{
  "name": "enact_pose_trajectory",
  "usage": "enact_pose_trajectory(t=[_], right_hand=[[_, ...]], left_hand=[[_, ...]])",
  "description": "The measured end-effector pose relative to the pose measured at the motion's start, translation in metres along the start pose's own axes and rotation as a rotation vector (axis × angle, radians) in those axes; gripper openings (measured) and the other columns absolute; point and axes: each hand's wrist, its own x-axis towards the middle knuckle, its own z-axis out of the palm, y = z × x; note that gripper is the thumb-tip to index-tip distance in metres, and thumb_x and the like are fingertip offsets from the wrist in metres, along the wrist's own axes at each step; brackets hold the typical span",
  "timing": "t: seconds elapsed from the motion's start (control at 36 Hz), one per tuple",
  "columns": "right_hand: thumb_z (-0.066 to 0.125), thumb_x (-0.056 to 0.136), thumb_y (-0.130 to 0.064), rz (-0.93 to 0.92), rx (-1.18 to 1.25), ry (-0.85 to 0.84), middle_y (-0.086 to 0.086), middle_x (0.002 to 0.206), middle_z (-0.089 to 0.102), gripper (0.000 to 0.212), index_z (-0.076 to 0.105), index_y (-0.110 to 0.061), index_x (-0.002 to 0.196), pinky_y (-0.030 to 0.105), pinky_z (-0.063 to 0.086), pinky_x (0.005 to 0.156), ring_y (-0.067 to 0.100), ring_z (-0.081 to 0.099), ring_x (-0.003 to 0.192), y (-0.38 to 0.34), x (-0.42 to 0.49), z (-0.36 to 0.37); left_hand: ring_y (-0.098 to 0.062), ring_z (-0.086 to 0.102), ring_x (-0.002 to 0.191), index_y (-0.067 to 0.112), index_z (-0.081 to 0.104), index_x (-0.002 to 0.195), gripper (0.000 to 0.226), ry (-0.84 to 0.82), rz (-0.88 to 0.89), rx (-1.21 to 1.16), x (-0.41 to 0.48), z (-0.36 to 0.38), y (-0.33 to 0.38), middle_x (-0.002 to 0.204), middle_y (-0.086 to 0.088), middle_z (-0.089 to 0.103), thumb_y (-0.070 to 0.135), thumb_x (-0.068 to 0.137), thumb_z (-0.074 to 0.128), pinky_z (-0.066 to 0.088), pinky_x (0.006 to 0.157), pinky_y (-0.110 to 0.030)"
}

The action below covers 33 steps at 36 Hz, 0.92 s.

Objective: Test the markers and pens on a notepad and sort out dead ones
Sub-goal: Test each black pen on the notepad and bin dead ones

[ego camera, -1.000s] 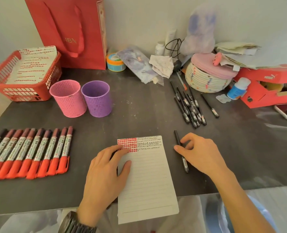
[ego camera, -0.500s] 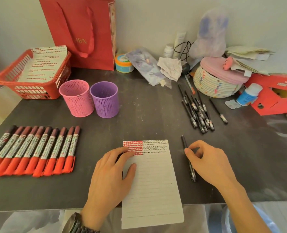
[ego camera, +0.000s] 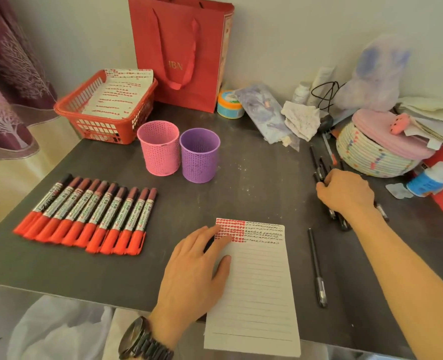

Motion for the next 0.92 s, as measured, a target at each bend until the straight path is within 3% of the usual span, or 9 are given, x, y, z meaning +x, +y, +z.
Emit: enact_pose_trajectory(t=[0.08,0.28,0.42,0.5,0.61,0.69,0.75,0.81,0.92], right_hand=[[0.055,0.097,-0.037,0.01,-0.054,-0.036,0.018,0.108,0.065,0.032,0.064,-0.007,0.105,0.037,0.043,0.07,0.04,0.061,0.098,-0.005,0.006,0.002],[0.052,0.099,-0.035,0.05,-0.106,-0.084,0.021,0.115,0.062,0.034,0.059,-0.004,0.112,0.038,0.042,0.071,0.042,0.06,0.104,-0.015,0.005,0.002],[0.051,0.1,-0.032,0.038,-0.074,-0.056,0.021,0.105,0.062,0.026,0.053,-0.007,0.093,0.038,0.04,0.068,0.036,0.052,0.084,-0.018,0.001,-0.002],[0.047,0.101,-0.032,0.023,0.017,0.023,0.021,0.1,0.061,0.029,0.055,-0.004,0.097,0.038,0.039,0.068,0.037,0.052,0.084,-0.017,-0.004,-0.004],[0.044,0.102,-0.035,-0.044,0.291,0.118,0.005,0.078,0.059,0.027,0.057,-0.011,0.1,0.035,0.038,0.059,0.023,0.052,0.068,-0.017,-0.019,-0.01],[0.044,0.101,-0.038,-0.046,0.572,0.126,-0.006,0.078,0.061,0.021,0.057,-0.022,0.097,0.028,0.033,0.055,0.006,0.051,0.07,-0.022,-0.043,-0.015],[0.046,0.099,-0.036,-0.029,0.75,0.118,-0.006,0.076,0.064,0.019,0.059,-0.023,0.094,0.027,0.034,0.057,0.006,0.055,0.069,-0.027,-0.064,-0.015],[0.05,0.093,-0.034,-0.004,0.969,0.087,-0.009,0.066,0.062,0.019,0.058,-0.022,0.083,0.029,0.037,0.057,0.01,0.052,0.056,-0.032,-0.09,-0.015],[0.054,0.079,-0.035,0.068,1.388,0.012,-0.005,0.054,0.047,0.018,0.051,-0.022,0.065,0.022,0.029,0.039,0.008,0.035,0.042,-0.038,-0.148,-0.009]], left_hand=[[-0.015,0.045,0.138,0.036,0.054,0.138,0.049,-0.014,-0.004,-0.01,0.0,-0.002,0.001,0.147,0.013,0.05,0.052,0.099,0.03,0.032,0.113,-0.036],[-0.014,0.041,0.14,0.036,0.052,0.141,0.048,-0.039,0.002,-0.012,-0.001,-0.004,-0.001,0.15,0.013,0.047,0.051,0.1,0.031,0.027,0.115,-0.034],[-0.012,0.034,0.144,0.038,0.047,0.144,0.046,-0.072,-0.004,-0.012,0.001,-0.005,-0.001,0.154,0.016,0.04,0.05,0.101,0.036,0.017,0.117,-0.031],[-0.011,0.03,0.146,0.04,0.044,0.145,0.047,-0.083,-0.006,-0.014,0.001,-0.005,-0.001,0.155,0.017,0.037,0.051,0.102,0.034,0.014,0.118,-0.031],[-0.012,0.033,0.145,0.038,0.047,0.144,0.046,-0.074,-0.011,-0.025,0.0,-0.007,0.001,0.154,0.015,0.04,0.049,0.101,0.036,0.017,0.117,-0.031],[-0.011,0.034,0.144,0.039,0.048,0.143,0.045,-0.067,-0.02,-0.048,-0.001,-0.008,0.002,0.154,0.016,0.04,0.05,0.101,0.039,0.019,0.117,-0.031],[-0.009,0.034,0.143,0.041,0.047,0.143,0.047,-0.069,-0.025,-0.076,-0.001,-0.009,0.003,0.154,0.018,0.039,0.053,0.099,0.037,0.02,0.118,-0.031],[-0.006,0.034,0.142,0.044,0.048,0.141,0.047,-0.058,-0.022,-0.117,-0.001,-0.01,0.003,0.152,0.021,0.039,0.055,0.096,0.037,0.02,0.117,-0.029],[0.001,0.039,0.134,0.044,0.056,0.131,0.04,0.015,0.006,-0.218,0.0,-0.014,0.002,0.142,0.027,0.046,0.052,0.096,0.04,0.024,0.113,-0.022]])
